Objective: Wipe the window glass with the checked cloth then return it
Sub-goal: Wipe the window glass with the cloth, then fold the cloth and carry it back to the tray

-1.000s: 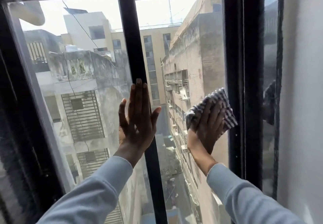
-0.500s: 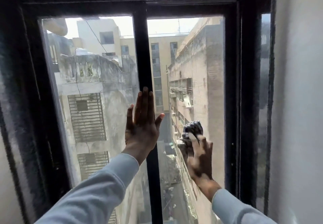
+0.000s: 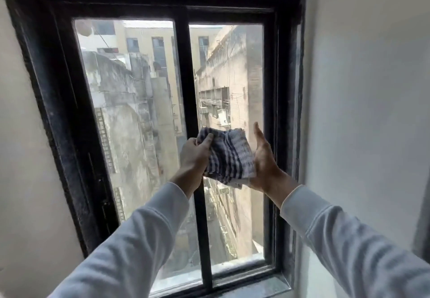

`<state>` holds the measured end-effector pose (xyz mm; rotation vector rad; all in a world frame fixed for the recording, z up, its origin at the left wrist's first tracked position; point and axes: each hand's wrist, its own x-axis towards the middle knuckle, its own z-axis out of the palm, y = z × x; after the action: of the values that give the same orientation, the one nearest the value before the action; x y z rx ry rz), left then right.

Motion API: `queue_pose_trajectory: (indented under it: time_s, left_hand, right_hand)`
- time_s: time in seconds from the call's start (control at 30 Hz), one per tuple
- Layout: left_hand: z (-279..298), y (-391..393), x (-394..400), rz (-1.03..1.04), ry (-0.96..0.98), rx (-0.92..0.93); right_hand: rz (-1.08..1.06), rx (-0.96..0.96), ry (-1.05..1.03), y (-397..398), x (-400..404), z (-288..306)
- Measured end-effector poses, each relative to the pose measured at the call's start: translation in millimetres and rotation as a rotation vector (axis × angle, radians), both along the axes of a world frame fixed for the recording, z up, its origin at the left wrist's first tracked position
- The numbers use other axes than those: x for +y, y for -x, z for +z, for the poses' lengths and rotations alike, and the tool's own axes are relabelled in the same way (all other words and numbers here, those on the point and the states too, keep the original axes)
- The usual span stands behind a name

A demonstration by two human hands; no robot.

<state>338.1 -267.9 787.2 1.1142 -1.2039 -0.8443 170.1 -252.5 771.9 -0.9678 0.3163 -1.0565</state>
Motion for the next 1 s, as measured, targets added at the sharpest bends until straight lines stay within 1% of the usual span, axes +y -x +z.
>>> queue_pose_trajectory:
  time_s: [0.07,0.1,0.13,0.17,0.23,0.33,0.47,0.53,0.63,0.73,0.8,0.87,1.0]
  left_hand:
    - [1.9,-7.9,17.6,0.071,0.117,-0.049]
    - [2.4,-11.2,26.7,0.094,0.174,-0.068]
    - [1.7,-14.1,35.5,0.108,0.226,-0.091]
    - [-0.9,-16.5,43.9,0.13,0.274,-0.128]
    - [-9.7,-17.7,61.6,0.182,0.344,-0.202]
    - [-33.5,-7.4,87.9,0.198,0.383,-0.219]
    - [-92.8,31.7,127.8,0.191,0.338,-0.199]
    - [-137.0,59.3,145.7,0.164,0.268,-0.188]
    - [-219.9,109.3,173.5,0.084,0.1,-0.212]
    - [-313.9,162.7,203.8,-0.009,-0.086,-0.206]
    - [-378.7,192.5,222.1,-0.093,-0.246,-0.216]
    - [-446.3,216.8,238.1,-0.187,-0.42,-0.195]
    - [-576.7,261.4,267.9,-0.356,-0.763,-0.042]
  right_hand:
    - [-0.094,0.1,0.09,3.7,19.6,-3.8]
    - [-0.167,0.165,0.137,5.6,27.6,-7.0]
    - [-0.259,0.191,0.165,8.2,35.7,-10.4]
    - [-0.336,0.185,0.172,11.5,44.1,-14.7]
    - [-0.415,0.158,0.189,19.4,68.2,-22.3]
    - [-0.47,0.162,0.203,34.8,113.8,-36.3]
    - [-0.62,0.192,0.094,70.1,169.8,-84.6]
    - [-0.704,0.231,0.015,95.4,194.3,-123.5]
    - [-0.795,0.313,-0.125,143.1,226.8,-196.9]
    - [-0.88,0.419,-0.298,193.3,257.1,-285.7]
    - [-0.929,0.522,-0.413,223.6,279.0,-352.5]
    - [-0.933,0.599,-0.514,253.7,298.2,-419.1]
    - [-0.888,0.76,-0.657,308.9,325.8,-545.3]
